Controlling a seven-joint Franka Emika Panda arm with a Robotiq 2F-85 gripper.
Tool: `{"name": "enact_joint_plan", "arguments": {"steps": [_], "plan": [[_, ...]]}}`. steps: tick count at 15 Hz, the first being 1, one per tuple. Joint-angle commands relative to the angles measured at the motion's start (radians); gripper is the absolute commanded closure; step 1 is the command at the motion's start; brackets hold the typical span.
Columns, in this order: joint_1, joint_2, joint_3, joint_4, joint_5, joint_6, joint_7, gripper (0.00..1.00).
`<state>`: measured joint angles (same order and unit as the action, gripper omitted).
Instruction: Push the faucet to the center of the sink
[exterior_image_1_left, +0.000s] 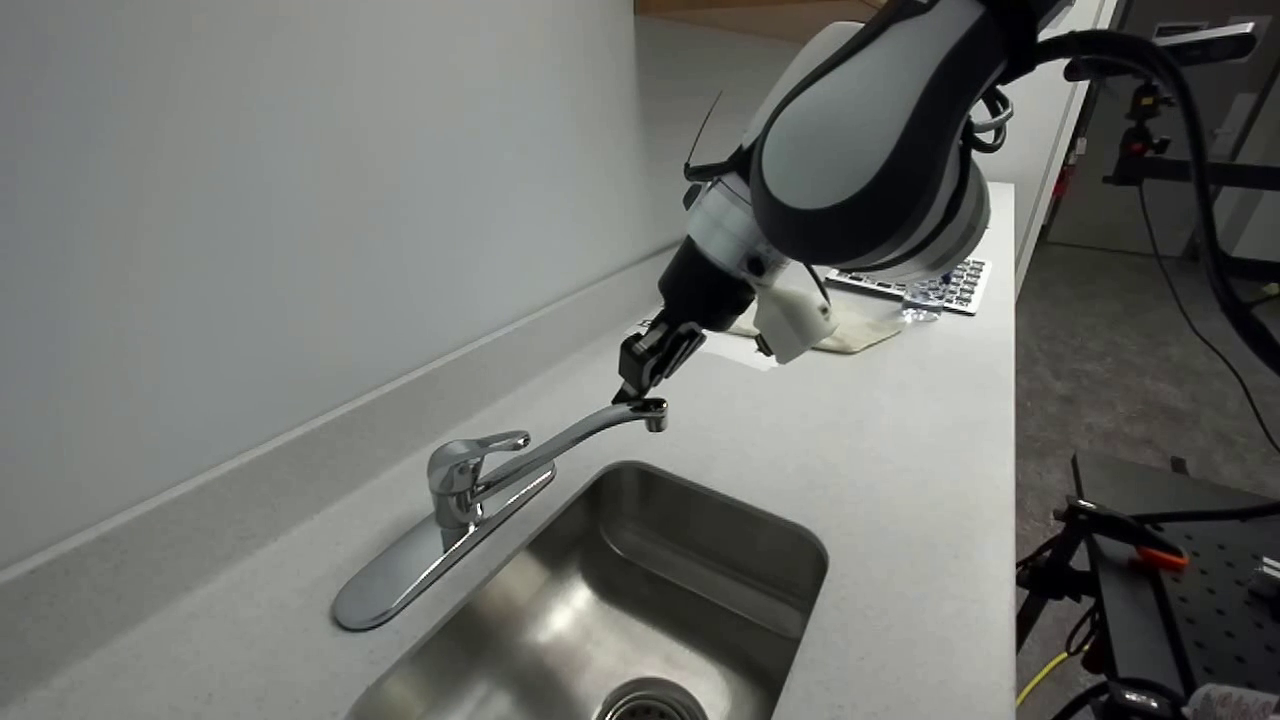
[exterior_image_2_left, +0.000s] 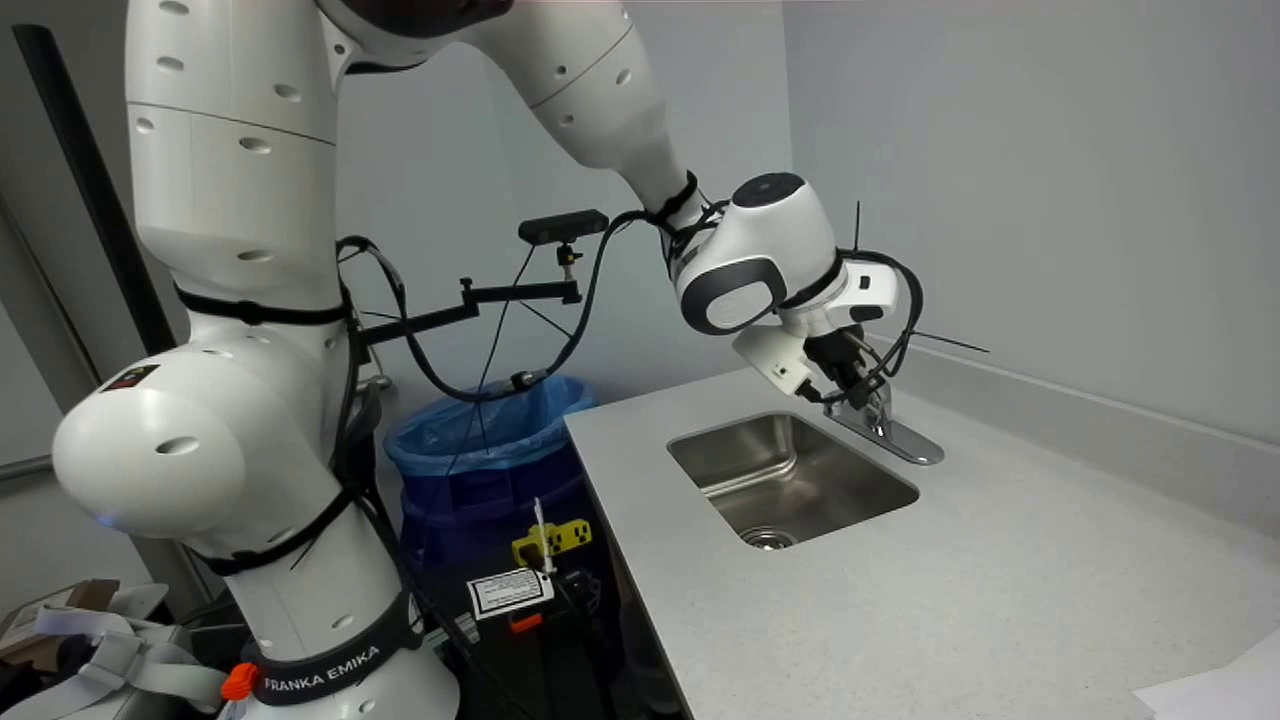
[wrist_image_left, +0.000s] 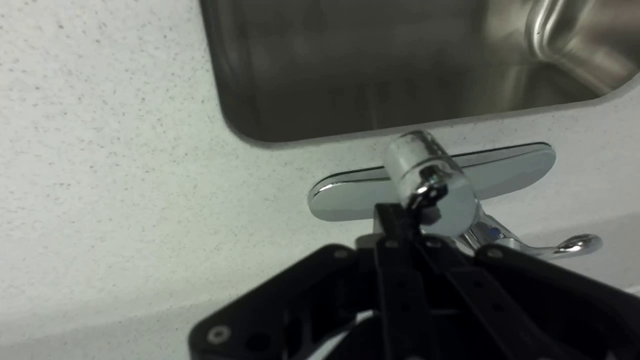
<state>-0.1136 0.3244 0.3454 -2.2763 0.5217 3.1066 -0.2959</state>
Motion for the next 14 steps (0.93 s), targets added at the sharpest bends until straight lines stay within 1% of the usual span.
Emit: {"name": "enact_joint_plan", "arguments": {"steps": [1, 3, 6, 14], "plan": [[-0.045, -0.031, 0.088, -0.053, 0.052, -0.054, -0.018, 1.00], [-0.066, -0.037, 0.126, -0.066, 0.072, -0.057, -0.019, 1.00], [-0.111, -0.039, 0.204, -0.076, 0.118, -0.045, -0.031, 1.00], [-0.257, -0.032, 0.417, -0.109, 0.245, -0.029, -0.075, 1.00]]}}
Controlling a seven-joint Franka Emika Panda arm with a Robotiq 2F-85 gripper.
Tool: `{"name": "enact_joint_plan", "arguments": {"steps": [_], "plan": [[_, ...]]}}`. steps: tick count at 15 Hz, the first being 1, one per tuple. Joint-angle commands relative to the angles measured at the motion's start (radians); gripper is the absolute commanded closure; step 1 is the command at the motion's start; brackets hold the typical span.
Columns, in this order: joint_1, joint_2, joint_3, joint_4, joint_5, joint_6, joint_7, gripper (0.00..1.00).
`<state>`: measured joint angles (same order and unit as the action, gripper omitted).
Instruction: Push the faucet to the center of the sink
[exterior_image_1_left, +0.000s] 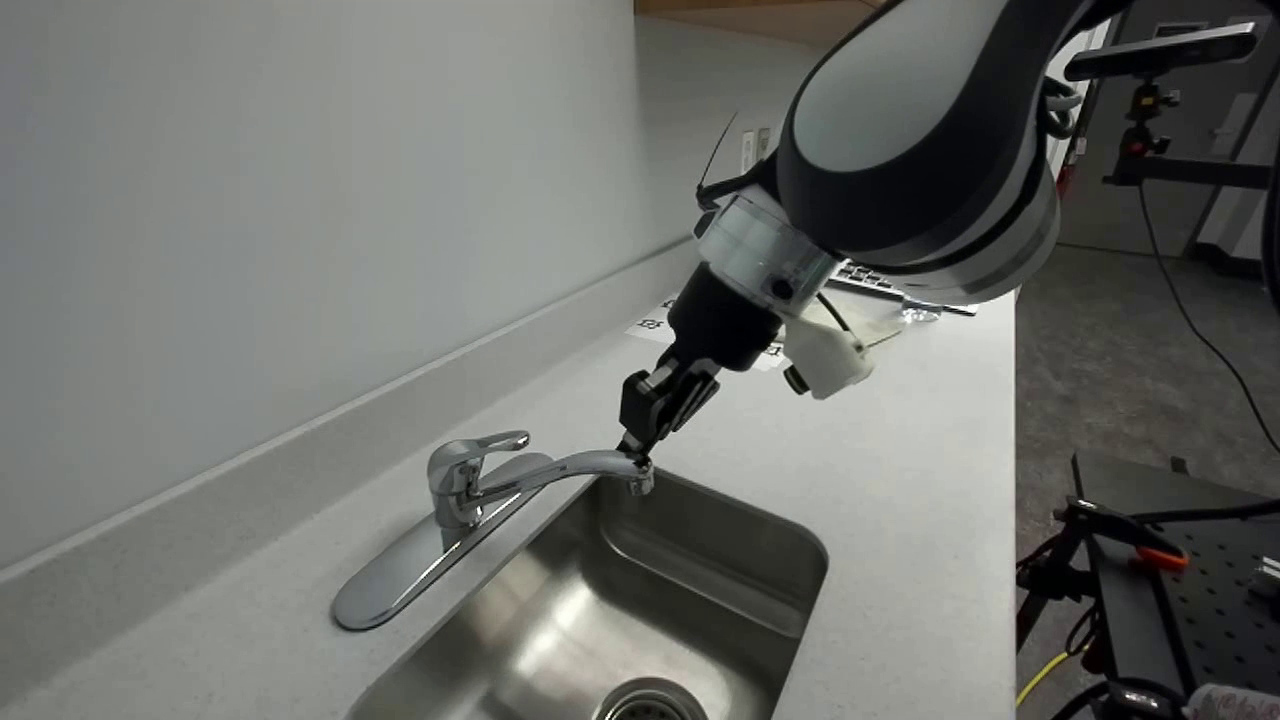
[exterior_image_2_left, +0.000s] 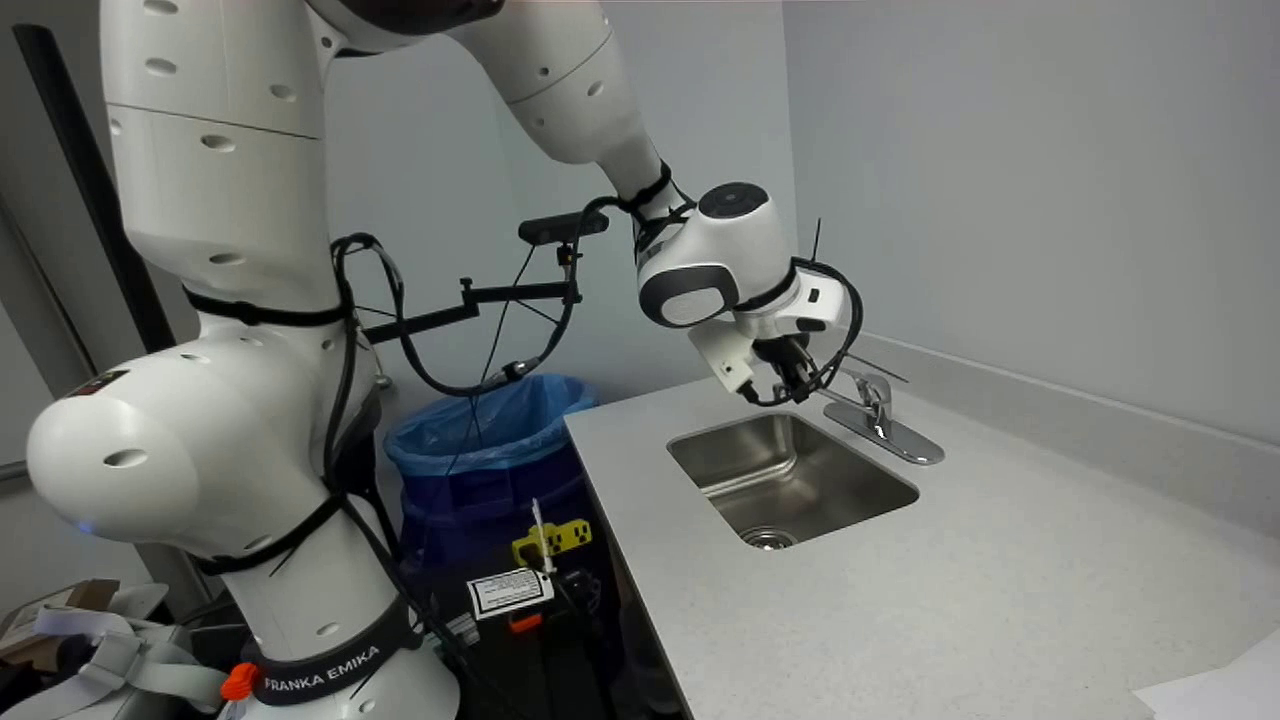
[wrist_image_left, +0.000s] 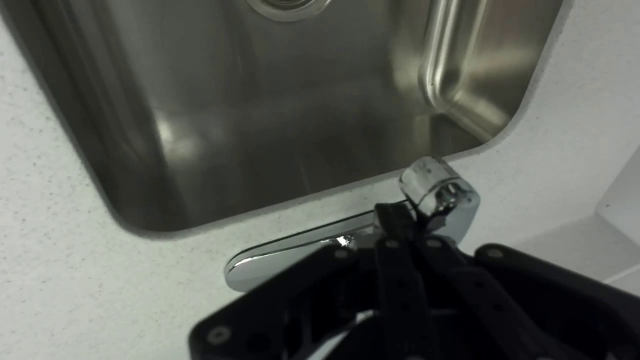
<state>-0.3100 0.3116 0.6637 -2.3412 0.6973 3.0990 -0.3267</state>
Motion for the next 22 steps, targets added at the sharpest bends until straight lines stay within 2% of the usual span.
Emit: {"name": "enact_joint_plan", "arguments": {"steps": [1, 7, 11, 15, 22], "plan": [[-0.080, -0.019, 0.128, -0.051, 0.088, -0.019, -0.052, 1.00], [-0.191, 0.002, 0.271, -0.071, 0.172, -0.002, -0.109, 1.00], [-0.242, -0.001, 0.328, -0.097, 0.183, -0.004, -0.129, 1.00], [-0.286, -0.059, 0.368, -0.112, 0.158, -0.075, -0.126, 1.00], [-0.370, -0.232, 0.375, -0.080, 0.155, -0.345, -0.135, 1.00]]}}
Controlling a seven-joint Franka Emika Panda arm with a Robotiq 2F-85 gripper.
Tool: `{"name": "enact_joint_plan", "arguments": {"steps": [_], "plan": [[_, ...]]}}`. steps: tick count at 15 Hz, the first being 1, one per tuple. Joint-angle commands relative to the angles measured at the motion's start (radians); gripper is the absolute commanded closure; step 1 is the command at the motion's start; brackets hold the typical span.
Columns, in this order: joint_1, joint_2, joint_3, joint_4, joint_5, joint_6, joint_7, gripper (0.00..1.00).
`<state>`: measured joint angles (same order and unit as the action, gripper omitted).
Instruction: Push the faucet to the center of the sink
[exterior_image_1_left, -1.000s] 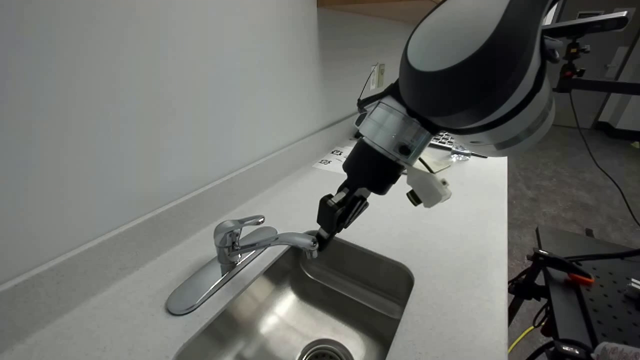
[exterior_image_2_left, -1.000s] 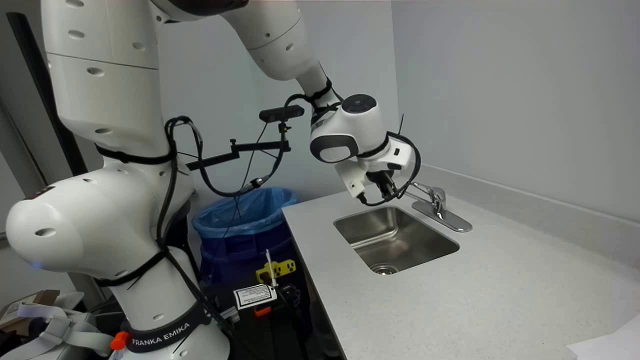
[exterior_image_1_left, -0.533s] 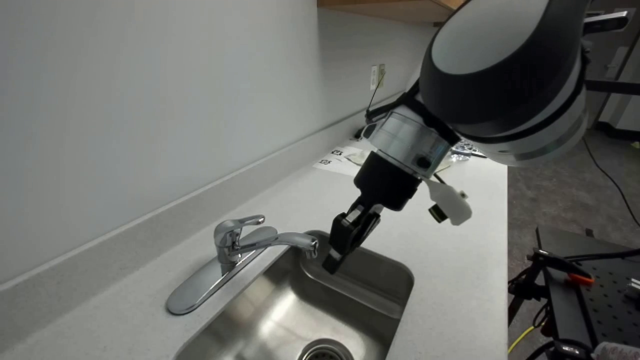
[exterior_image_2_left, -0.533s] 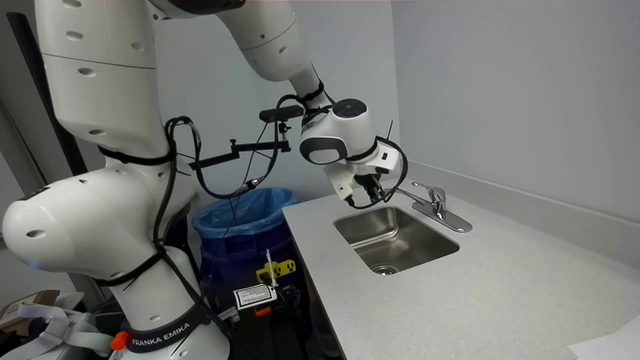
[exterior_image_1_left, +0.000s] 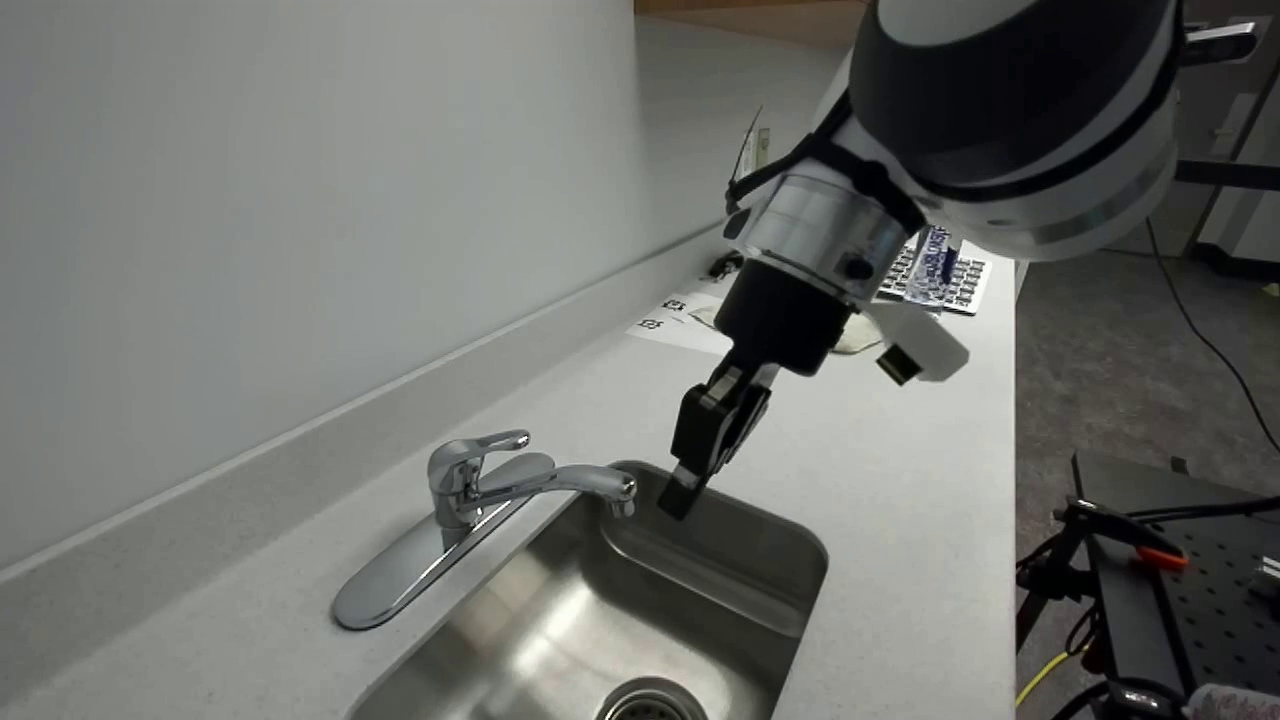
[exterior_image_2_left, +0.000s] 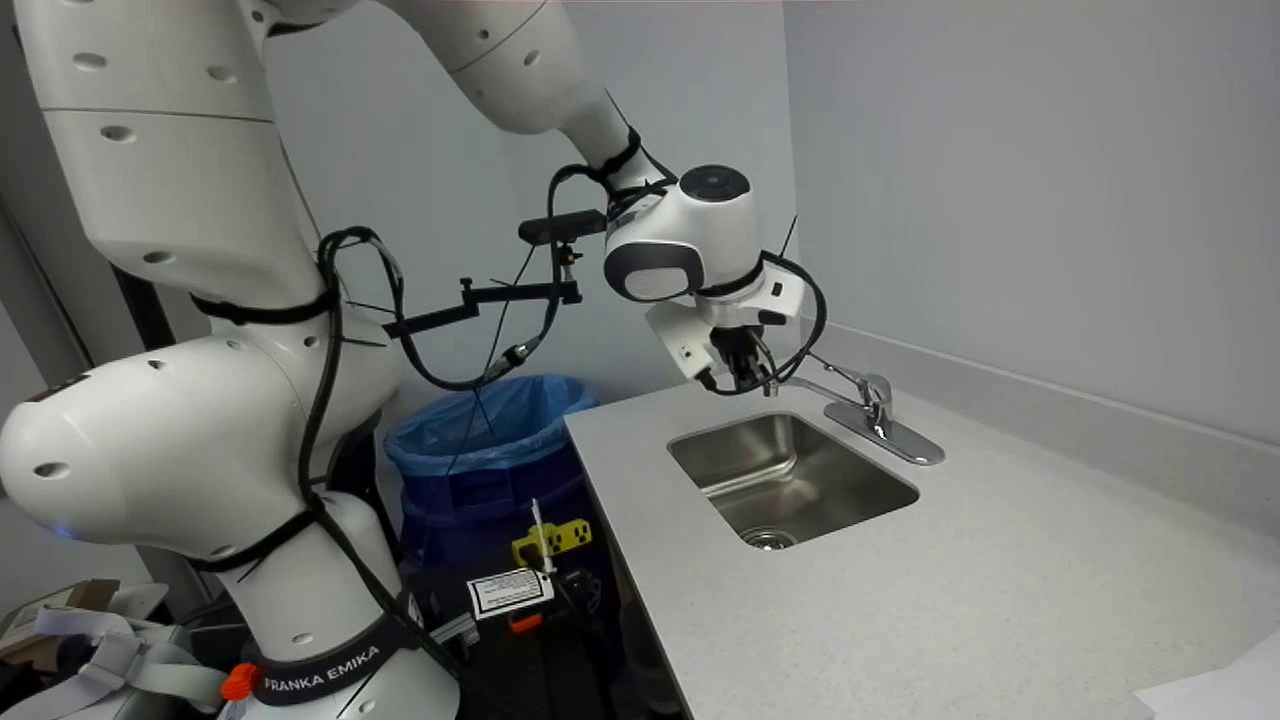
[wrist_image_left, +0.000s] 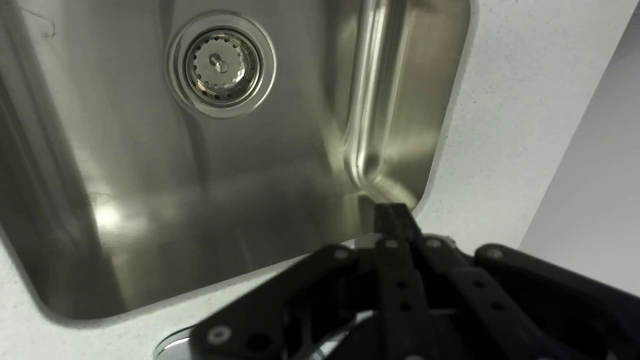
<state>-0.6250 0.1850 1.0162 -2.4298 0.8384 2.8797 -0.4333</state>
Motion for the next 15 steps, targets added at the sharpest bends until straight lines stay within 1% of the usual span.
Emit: {"name": "enact_joint_plan", "arguments": {"steps": [1, 3, 6, 7, 8, 10, 12, 14, 15], "plan": [[-0.067, -0.127, 0.024, 0.020, 0.029, -0.162, -0.046, 1.00], [-0.078, -0.167, 0.020, 0.043, 0.058, -0.224, -0.078, 1.00], [-0.079, -0.213, 0.011, 0.083, 0.153, -0.267, -0.172, 1.00], [0.116, -0.229, -0.187, 0.100, 0.200, -0.280, -0.208, 1.00], [0.155, -0.247, -0.232, 0.104, 0.224, -0.295, -0.230, 1.00], [0.292, -0.275, -0.381, 0.103, 0.261, -0.306, -0.276, 1.00], [0.420, -0.294, -0.522, 0.093, 0.257, -0.314, -0.289, 1.00], [0.527, -0.307, -0.638, 0.084, 0.245, -0.312, -0.293, 1.00], [0.565, -0.312, -0.678, 0.082, 0.243, -0.307, -0.296, 1.00]]}}
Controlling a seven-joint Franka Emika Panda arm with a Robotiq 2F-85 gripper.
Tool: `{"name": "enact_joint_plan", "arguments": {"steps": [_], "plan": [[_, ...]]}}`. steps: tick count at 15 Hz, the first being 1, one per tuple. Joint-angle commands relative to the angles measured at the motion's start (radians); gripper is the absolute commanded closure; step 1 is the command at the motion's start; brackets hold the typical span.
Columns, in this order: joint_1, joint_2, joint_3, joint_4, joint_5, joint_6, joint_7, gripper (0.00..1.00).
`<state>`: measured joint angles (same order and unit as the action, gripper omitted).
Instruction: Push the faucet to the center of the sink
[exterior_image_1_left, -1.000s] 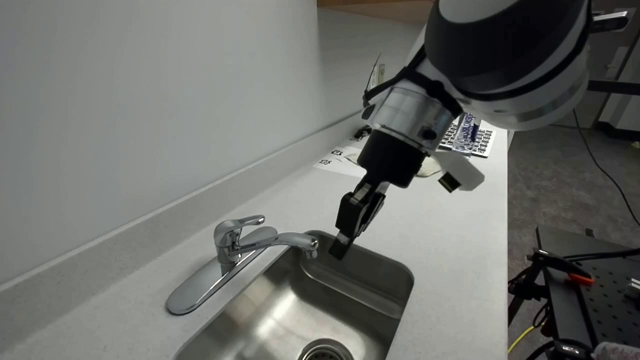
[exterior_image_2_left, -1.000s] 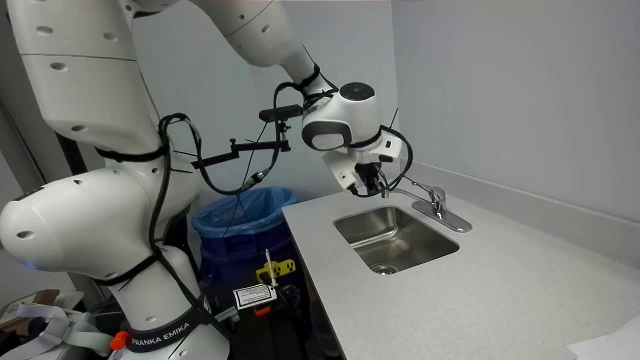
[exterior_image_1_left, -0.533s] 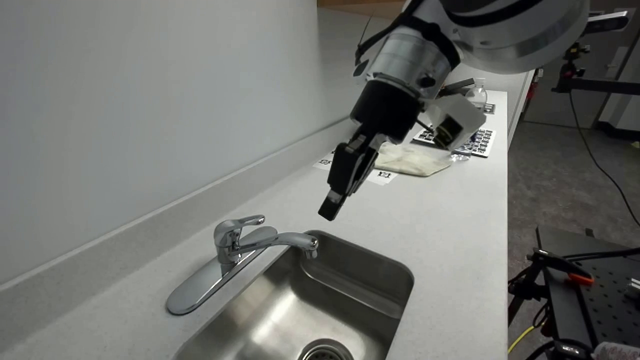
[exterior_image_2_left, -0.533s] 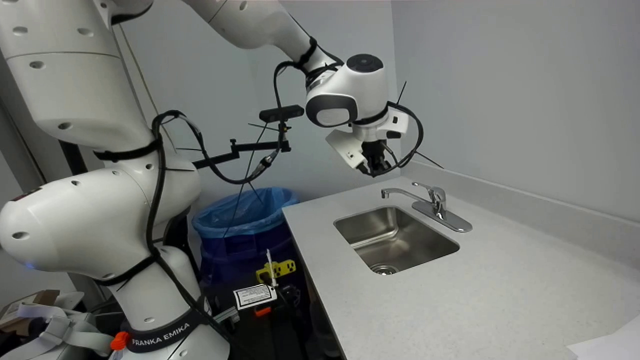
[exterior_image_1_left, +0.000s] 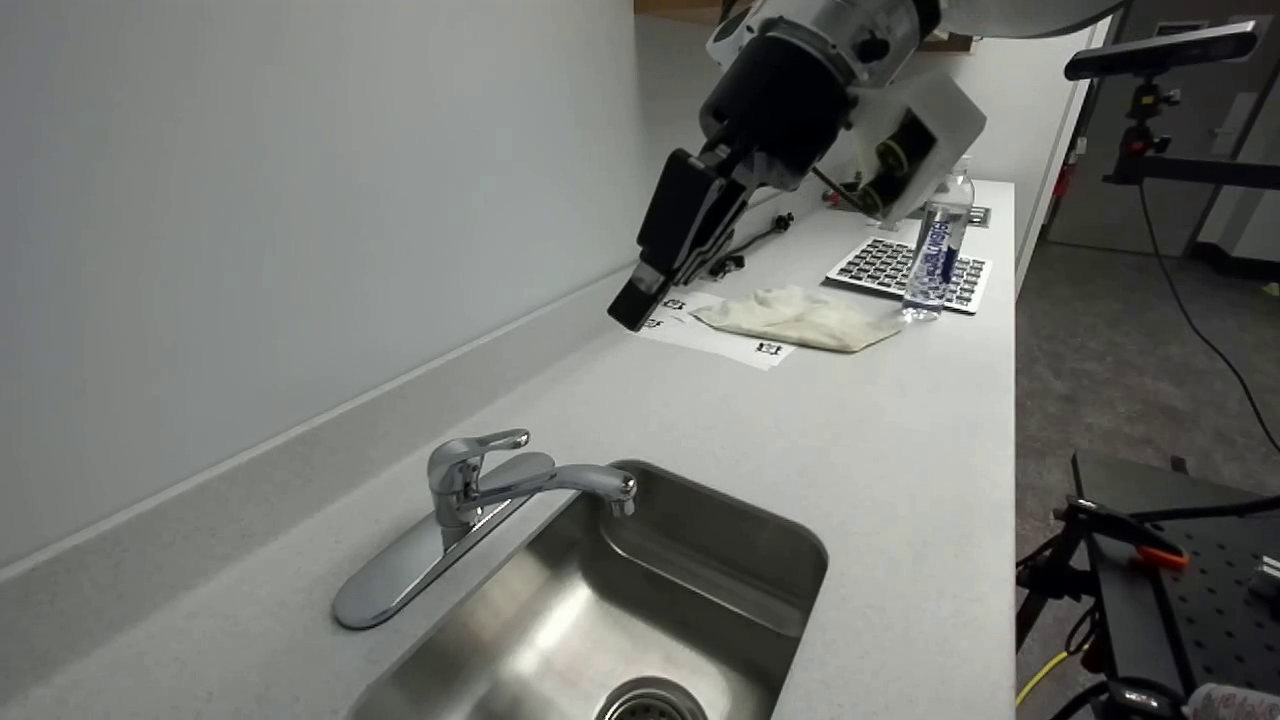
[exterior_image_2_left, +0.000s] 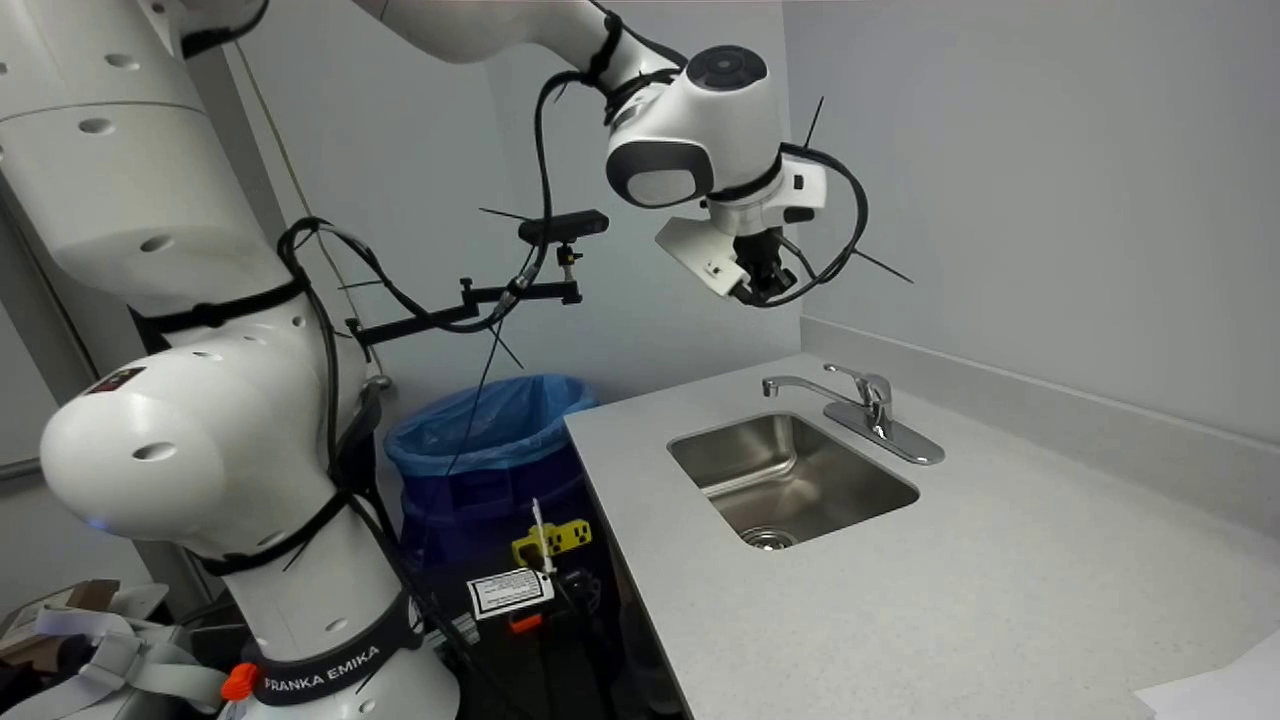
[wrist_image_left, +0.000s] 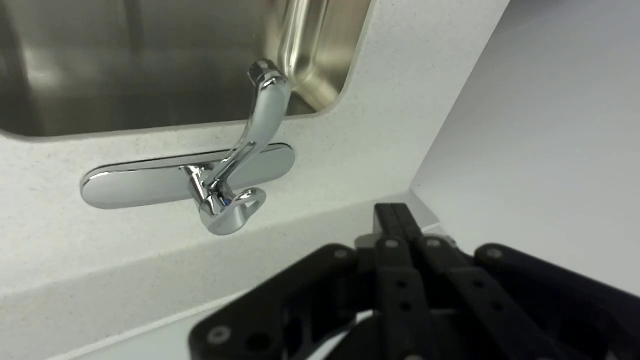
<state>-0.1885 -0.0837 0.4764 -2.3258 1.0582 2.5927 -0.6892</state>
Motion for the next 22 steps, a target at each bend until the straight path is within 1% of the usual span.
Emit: {"name": "enact_joint_plan", "arguments": {"steps": [1, 4, 6, 7, 8, 11, 12, 13, 15, 16, 19, 21, 22], "plan": [[0.160, -0.047, -0.172, -0.024, 0.022, -0.012, -0.049, 1.00], [0.229, -0.051, -0.240, -0.028, 0.016, 0.026, -0.083, 1.00], [0.260, -0.056, -0.266, -0.029, 0.024, 0.061, -0.138, 1.00], [0.275, -0.057, -0.276, -0.026, 0.048, 0.091, -0.183, 1.00], [0.240, -0.059, -0.239, -0.025, 0.068, 0.106, -0.219, 1.00], [0.239, -0.063, -0.241, -0.029, 0.051, 0.104, -0.226, 1.00], [0.235, -0.063, -0.241, -0.032, 0.032, 0.094, -0.206, 0.95], [0.233, -0.062, -0.242, -0.033, 0.024, 0.088, -0.195, 0.73], [0.228, -0.062, -0.243, -0.036, 0.001, 0.071, -0.169, 0.69], [0.228, -0.061, -0.244, -0.036, 0.000, 0.071, -0.167, 0.63], [0.225, -0.062, -0.247, -0.038, -0.006, 0.067, -0.164, 0.39], [0.222, -0.062, -0.250, -0.038, -0.010, 0.065, -0.162, 0.26], [0.220, -0.063, -0.252, -0.036, -0.013, 0.064, -0.161, 0.17]]}}
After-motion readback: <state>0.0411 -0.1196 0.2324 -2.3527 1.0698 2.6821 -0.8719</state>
